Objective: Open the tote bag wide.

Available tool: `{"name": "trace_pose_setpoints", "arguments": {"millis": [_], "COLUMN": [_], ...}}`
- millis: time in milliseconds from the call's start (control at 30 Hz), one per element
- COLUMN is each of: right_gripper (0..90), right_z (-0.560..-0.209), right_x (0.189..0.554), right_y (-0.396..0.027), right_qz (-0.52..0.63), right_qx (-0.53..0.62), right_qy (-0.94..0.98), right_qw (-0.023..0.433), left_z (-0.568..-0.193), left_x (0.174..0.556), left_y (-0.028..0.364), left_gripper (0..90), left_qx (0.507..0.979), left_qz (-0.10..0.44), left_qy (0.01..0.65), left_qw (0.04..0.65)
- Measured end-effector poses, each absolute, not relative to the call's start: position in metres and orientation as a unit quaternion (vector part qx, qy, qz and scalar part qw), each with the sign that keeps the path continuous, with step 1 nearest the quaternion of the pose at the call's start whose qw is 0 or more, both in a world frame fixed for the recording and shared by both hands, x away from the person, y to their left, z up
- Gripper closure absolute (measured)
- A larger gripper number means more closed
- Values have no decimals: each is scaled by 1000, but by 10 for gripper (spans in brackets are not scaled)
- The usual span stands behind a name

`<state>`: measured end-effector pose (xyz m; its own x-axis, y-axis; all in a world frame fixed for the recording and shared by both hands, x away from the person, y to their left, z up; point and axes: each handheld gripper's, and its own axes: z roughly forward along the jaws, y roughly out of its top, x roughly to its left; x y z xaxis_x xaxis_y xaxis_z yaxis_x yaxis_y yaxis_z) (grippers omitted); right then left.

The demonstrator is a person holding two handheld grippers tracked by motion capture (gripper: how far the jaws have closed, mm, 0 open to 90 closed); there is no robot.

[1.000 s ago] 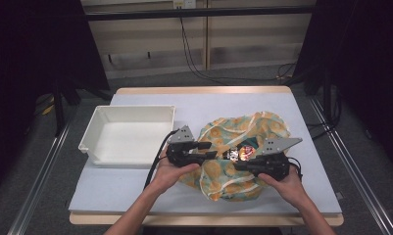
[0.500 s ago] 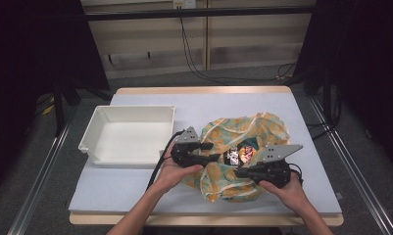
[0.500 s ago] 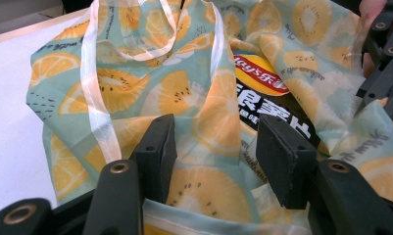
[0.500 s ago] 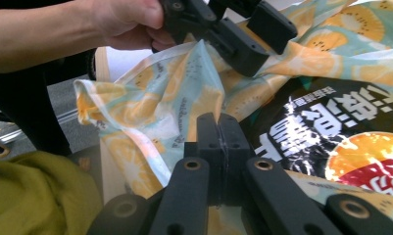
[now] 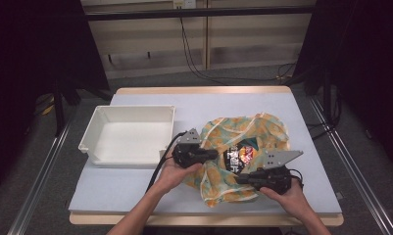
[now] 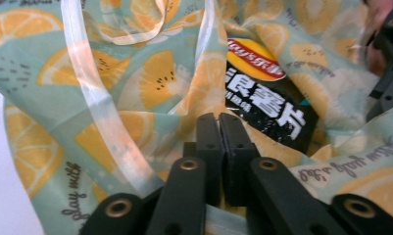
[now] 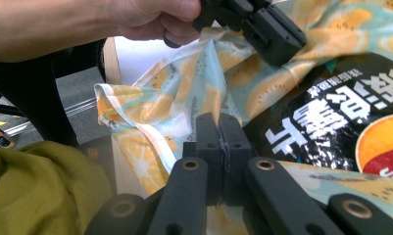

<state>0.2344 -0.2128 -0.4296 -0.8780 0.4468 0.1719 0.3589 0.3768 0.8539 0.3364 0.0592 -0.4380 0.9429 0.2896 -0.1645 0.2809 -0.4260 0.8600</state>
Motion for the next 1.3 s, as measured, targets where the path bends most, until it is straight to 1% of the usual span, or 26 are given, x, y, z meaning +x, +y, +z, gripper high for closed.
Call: {"name": "trace_pose_setpoints", "arguments": {"millis": [33,633,800,967,1300], "right_gripper": [894,879,899,900,900], "right_z": [-430,-439,-445,-452,-464], "right_x": [233,221,212,202,186], "right_y": [-214,-223,-231,-239,-260], "right_qz": [502,497,488,478,455], "right_qx": [244,246,252,255,277], "right_qy": [828,831,835,840,846], "right_qw": [43,38,32,24,30], "left_z": [-437,-429,-432,-433,-441], "left_x": [337,346,347,346,347], "left_y": [60,75,77,74,73], "left_gripper": [900,900,900,900,900], "left_qx": [844,828,831,831,839], "left_qz": [3,15,15,12,12], "left_qy": [168,199,206,203,208], "left_qw": [509,524,517,517,502]}}
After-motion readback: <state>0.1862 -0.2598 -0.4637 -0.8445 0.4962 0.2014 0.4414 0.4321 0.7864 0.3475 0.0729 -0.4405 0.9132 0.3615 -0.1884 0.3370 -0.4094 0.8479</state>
